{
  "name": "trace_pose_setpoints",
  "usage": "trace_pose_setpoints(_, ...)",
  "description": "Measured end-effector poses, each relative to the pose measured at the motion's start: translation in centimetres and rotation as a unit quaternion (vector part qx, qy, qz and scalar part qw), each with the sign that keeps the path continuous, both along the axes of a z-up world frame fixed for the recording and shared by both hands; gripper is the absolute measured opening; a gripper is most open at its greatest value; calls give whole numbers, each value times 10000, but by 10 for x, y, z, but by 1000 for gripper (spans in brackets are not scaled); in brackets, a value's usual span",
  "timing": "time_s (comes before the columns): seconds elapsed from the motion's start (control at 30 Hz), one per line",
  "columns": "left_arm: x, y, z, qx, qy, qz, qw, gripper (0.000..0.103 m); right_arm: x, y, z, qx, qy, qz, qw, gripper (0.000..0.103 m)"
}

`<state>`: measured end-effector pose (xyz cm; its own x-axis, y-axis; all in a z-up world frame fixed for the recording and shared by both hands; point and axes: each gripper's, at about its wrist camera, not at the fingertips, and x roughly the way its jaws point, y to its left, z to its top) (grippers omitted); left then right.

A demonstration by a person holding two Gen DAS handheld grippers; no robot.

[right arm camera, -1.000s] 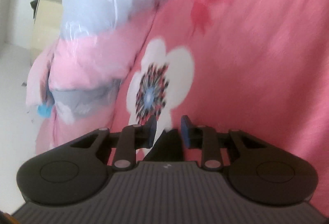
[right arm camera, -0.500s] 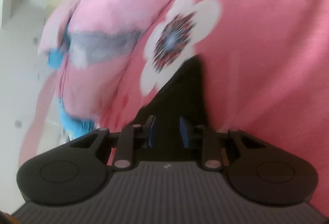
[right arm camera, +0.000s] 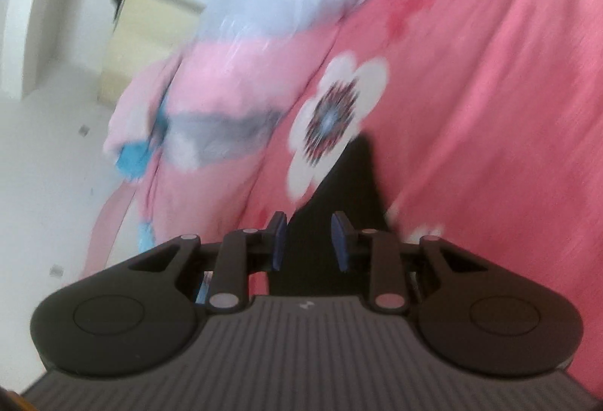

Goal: Fold clothes

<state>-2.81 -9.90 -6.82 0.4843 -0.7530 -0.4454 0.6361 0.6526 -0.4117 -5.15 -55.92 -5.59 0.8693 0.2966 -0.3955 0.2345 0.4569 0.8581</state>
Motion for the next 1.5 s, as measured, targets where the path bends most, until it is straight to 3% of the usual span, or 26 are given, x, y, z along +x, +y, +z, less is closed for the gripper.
trace_pose_setpoints(0.17, 0, 0, 0, 6, -6, 4, 10000, 60, -8, 11, -15, 44, 144, 126, 9998, 26)
trace_pose_setpoints(0.23, 0, 0, -1, 7, -7, 5, 10000, 60, -11, 15, -22, 61, 201, 176, 9996, 17)
trace_pose_setpoints(0.3, 0, 0, -1, 3, -2, 4, 10000, 60, -15, 20, -26, 73, 240, 237, 9994, 20)
trace_pose_setpoints(0.67, -8, 10, 9, -38, 296, 436, 9986, 64, -45, 69, 5, -112, -283, 982, 9947, 23)
trace_pose_setpoints(0.73, -13, 11, 9, 17, 297, 502, 9983, 64, -43, 80, 0, -138, -145, 1161, 9930, 23)
trace_pose_setpoints(0.87, -21, 14, 11, 63, 289, 574, 9979, 65, -66, 81, -16, -415, 234, 1051, 9933, 16)
trace_pose_setpoints(1.0, -28, 18, 14, 72, 306, 623, 9976, 66, -106, 69, 0, -952, 538, 582, 9923, 16)
trace_pose_setpoints(1.1, -35, 24, 16, 67, 326, 709, 9969, 65, -111, 74, 16, -1344, 566, 503, 9880, 20)
trace_pose_setpoints(1.17, -38, 28, 18, 83, 339, 786, 9963, 65, -100, 90, 25, -1505, 312, 739, 9854, 20)
trace_pose_setpoints(1.33, -43, 31, 22, 177, 318, 929, 9950, 66, -48, 149, 19, -1295, -316, 2053, 9696, 20)
trace_pose_setpoints(1.43, -46, 31, 22, 252, 276, 945, 9948, 66, -27, 170, -5, -1195, -144, 2446, 9621, 19)
trace_pose_setpoints(1.5, -47, 31, 22, 287, 266, 929, 9949, 66, -30, 171, -22, -1092, 44, 2547, 9608, 14)
